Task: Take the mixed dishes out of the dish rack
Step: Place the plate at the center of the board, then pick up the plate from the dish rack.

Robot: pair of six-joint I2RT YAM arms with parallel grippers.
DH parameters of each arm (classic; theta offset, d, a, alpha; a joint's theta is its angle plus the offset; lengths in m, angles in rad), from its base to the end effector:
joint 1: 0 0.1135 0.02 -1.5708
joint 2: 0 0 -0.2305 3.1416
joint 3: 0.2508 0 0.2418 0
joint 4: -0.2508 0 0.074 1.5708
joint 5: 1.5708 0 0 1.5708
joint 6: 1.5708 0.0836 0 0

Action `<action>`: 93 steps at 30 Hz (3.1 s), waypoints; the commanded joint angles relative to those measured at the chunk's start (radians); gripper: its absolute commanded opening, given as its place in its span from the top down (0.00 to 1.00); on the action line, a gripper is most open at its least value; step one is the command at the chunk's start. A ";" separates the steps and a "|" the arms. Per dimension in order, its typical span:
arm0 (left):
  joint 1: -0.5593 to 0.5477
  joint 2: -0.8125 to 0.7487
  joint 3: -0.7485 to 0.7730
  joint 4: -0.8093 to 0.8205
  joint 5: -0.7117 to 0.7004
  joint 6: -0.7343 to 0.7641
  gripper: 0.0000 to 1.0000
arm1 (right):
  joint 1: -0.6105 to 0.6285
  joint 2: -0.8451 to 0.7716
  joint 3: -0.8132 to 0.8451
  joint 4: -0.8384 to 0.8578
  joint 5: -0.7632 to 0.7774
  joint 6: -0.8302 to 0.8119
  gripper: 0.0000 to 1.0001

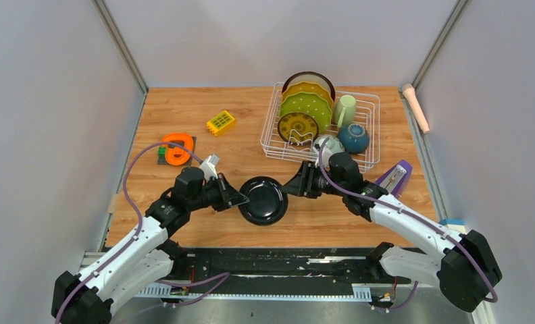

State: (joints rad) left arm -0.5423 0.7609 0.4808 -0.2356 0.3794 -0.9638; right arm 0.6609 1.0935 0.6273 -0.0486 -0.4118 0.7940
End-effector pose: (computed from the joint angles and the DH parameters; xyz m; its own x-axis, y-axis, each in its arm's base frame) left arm 0.1782 -0.1435 0.1906 -0.8614 -0.3717 -0.3462 0.0839 0.5680 -0.8187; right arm 0.2016 0.1992 0.1924 -0.8698 0.1516 -0.4696 -0.3099 0.5728 0.7589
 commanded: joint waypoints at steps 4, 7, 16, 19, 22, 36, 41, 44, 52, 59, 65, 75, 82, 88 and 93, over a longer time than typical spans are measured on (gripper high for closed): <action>-0.002 -0.055 0.017 -0.113 -0.125 -0.019 1.00 | 0.006 -0.109 -0.005 0.065 0.213 -0.073 0.17; -0.002 -0.098 0.002 -0.172 -0.189 -0.031 1.00 | 0.005 -0.172 -0.042 0.061 0.334 -0.087 0.04; 0.001 -0.083 -0.021 -0.252 -0.420 -0.052 1.00 | 0.005 -0.291 -0.116 0.061 0.510 -0.145 0.00; 0.005 -0.043 -0.012 -0.266 -0.489 -0.054 1.00 | 0.005 -0.290 -0.114 0.055 0.484 -0.178 0.00; 0.016 0.001 -0.007 -0.260 -0.507 -0.061 1.00 | 0.005 -0.293 -0.110 0.053 0.473 -0.177 0.00; 0.083 0.023 -0.067 -0.268 -0.564 -0.071 0.87 | 0.005 -0.293 -0.102 0.052 0.525 -0.220 0.00; 0.085 0.008 -0.061 -0.277 -0.579 -0.050 0.30 | 0.005 -0.281 -0.093 0.021 0.524 -0.259 0.00; 0.085 -0.023 -0.041 -0.297 -0.608 -0.030 0.02 | 0.005 -0.277 -0.086 0.022 0.533 -0.276 0.00; 0.085 -0.068 0.055 -0.205 -0.665 0.147 0.00 | 0.005 -0.251 -0.049 0.022 0.541 -0.346 0.00; 0.085 -0.070 0.105 0.094 -0.627 0.342 0.00 | 0.005 -0.205 -0.007 0.035 0.557 -0.404 0.00; 0.086 0.015 0.118 0.328 -0.536 0.537 0.00 | 0.001 -0.136 0.071 0.035 0.574 -0.475 0.00; 0.090 0.207 0.027 0.785 -0.398 0.687 0.00 | -0.123 0.052 0.235 0.039 0.436 -0.611 0.01; 0.096 0.282 -0.156 1.217 -0.524 0.716 0.00 | -0.261 0.149 0.281 0.089 0.197 -0.569 0.05; 0.097 0.451 -0.105 1.314 -0.522 0.807 0.00 | -0.267 0.221 0.338 0.099 0.150 -0.657 0.06; 0.114 0.589 -0.074 1.370 -0.499 0.862 0.00 | -0.271 0.285 0.380 0.098 0.123 -0.857 0.06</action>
State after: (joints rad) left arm -0.4435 1.2812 0.3683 0.9867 -0.1207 -0.1879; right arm 0.3920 1.3403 0.9417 -0.0086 -0.2382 0.1135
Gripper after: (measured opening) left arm 0.998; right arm 0.941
